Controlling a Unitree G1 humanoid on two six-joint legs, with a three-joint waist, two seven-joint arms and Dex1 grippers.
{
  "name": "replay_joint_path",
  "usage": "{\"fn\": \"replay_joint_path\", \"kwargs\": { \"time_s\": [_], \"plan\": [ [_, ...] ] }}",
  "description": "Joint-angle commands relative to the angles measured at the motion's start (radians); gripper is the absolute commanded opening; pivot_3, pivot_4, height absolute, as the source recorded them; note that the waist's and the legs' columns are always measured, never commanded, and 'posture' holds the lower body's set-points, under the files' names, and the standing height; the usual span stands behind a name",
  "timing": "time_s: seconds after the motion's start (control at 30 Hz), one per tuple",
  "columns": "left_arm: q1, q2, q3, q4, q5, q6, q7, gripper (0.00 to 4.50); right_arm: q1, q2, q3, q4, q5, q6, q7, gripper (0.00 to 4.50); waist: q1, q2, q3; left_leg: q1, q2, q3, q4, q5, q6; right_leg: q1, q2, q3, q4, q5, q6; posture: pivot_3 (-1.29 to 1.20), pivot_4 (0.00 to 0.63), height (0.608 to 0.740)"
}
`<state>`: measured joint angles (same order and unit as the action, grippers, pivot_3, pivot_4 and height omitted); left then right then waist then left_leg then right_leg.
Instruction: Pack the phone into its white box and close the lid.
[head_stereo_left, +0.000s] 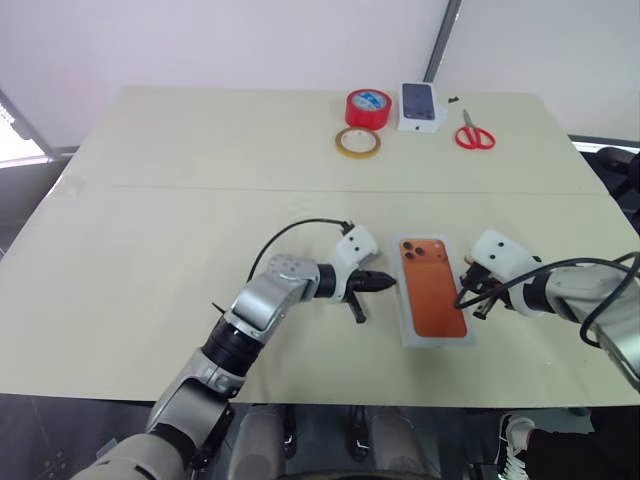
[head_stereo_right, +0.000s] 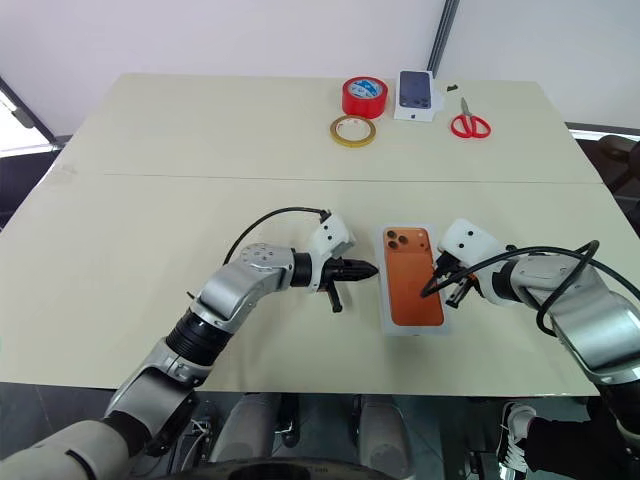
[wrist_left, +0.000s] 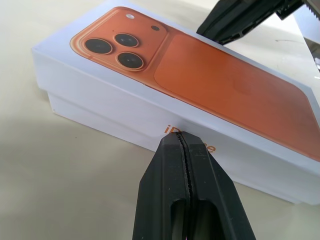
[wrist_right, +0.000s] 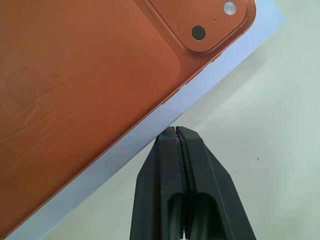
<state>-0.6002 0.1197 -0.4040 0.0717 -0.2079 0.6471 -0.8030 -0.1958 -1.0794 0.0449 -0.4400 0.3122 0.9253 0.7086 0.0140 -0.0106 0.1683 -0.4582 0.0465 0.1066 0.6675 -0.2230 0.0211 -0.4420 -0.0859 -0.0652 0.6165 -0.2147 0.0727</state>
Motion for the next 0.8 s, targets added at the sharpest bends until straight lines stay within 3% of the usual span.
{"fn": "replay_joint_path", "kwargs": {
  "time_s": [0.03,0.57,0.8],
  "plan": [
    [-0.020,-0.024,0.008,-0.023,-0.019,-0.006,-0.004,0.00,-0.020,0.015,-0.005,-0.022,-0.002,-0.014,0.016,0.04,0.000,0.000,0.000,0.000,0.000,0.000,0.000,0.000,0.000,0.000,0.000,0.000,0.000,0.000,0.000,0.00,0.150,0.740],
    [-0.007,-0.013,0.053,0.008,-0.020,0.003,0.047,0.00,-0.030,0.026,-0.005,0.010,-0.050,-0.034,0.040,0.04,-0.001,0.000,0.000,0.000,0.000,0.000,0.000,0.000,0.000,0.000,0.000,0.000,0.001,0.000,0.000,0.00,0.150,0.740],
    [-0.047,-0.003,0.139,-0.041,-0.064,0.006,0.057,0.00,0.069,-0.034,-0.198,0.018,-0.010,-0.140,0.150,0.04,0.002,0.000,0.000,0.000,0.000,0.000,0.001,0.000,0.000,0.001,0.000,0.000,0.001,0.000,0.001,0.00,0.150,0.740]
  ]
}}
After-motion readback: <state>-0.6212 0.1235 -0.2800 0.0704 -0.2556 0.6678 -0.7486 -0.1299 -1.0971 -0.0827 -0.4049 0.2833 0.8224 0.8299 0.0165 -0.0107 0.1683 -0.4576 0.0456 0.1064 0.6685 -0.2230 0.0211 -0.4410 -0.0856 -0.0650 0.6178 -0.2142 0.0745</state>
